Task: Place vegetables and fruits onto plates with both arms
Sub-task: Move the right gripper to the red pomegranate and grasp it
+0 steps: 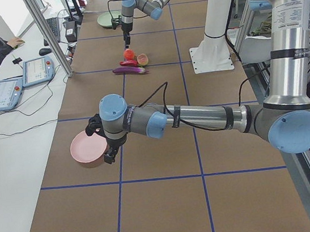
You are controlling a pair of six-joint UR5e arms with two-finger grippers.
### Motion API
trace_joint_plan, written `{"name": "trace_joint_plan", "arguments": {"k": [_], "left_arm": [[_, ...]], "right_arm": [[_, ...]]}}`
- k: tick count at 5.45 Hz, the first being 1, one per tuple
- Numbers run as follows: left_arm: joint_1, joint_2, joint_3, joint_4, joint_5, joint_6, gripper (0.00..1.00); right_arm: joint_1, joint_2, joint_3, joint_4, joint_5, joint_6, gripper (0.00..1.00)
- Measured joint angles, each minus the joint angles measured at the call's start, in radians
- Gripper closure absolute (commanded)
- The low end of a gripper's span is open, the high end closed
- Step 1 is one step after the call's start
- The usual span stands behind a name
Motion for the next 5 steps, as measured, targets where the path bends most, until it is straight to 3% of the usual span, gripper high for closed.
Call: {"name": "trace_joint_plan", "arguments": {"k": [2, 4, 5], "left_arm": [[0.004, 0.0, 0.001, 0.0, 0.0, 0.0, 0.0], [0.005, 0.0, 0.0, 0.0, 0.0, -0.001, 0.0], [0.005, 0.0, 0.0, 0.0, 0.0, -0.001, 0.0]], "right_arm": [[-0.045, 0.017, -0.049, 0.007, -0.083, 0.01, 0.04], [-0.069, 0.014, -0.111, 0.086, -0.113, 0.01, 0.05], [-0.076, 0.013, -0.142, 0.12, -0.116, 0.009, 0.43]]}}
